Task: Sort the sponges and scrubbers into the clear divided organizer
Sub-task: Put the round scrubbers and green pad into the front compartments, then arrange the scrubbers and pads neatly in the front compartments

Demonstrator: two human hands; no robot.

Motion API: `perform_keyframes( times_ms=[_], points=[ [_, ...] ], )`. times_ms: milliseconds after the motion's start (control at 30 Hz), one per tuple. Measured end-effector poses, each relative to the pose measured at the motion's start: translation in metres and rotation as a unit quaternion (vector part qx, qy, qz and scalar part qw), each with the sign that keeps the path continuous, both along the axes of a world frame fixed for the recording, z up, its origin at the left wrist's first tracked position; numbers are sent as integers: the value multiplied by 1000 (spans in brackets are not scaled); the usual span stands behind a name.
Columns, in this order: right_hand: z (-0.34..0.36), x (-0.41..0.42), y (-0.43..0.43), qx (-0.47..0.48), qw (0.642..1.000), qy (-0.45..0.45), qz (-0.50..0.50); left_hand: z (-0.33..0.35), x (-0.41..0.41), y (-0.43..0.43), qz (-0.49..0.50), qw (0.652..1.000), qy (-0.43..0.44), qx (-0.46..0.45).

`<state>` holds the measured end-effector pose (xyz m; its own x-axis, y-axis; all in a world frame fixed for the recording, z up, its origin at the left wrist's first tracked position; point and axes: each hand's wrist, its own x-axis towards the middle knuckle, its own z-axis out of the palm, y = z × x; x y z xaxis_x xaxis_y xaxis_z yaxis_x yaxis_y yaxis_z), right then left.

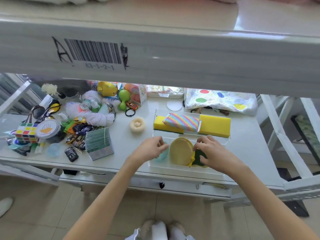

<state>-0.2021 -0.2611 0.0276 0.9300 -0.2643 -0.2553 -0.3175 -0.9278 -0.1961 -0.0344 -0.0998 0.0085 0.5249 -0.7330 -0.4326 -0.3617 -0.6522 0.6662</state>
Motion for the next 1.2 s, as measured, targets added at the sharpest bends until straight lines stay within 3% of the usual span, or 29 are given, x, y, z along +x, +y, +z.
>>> perform_keyframes(
  times_ms=[167, 300, 500, 633, 733, 800, 1000, 1200],
  points=[
    [4, 26, 26, 8, 999, -35, 14, -21, 98, 24, 117, 984, -126, 53],
    [-1, 30, 33, 14, 999, -36, -3, -51, 126, -6, 91, 974, -185, 98],
    [-5, 17, 27, 25, 997, -45, -54, -74, 128, -32, 52, 976, -185, 99],
    [-5, 11, 24, 36, 995, -46, -81, -54, 124, -19, 81, 972, -188, 114],
    [-3, 0, 21, 46, 993, -43, -97, -21, 97, 2, 86, 970, -207, 94],
    [-2, -12, 15, 49, 991, -47, -113, 5, 57, 10, 66, 983, -165, 48],
    [-1, -68, -17, 52, 986, -52, -151, 30, -77, -36, -103, 989, -92, -50],
    [-7, -129, -55, 55, 980, -33, -187, 13, -163, -117, -180, 969, -151, -77]
  ],
)
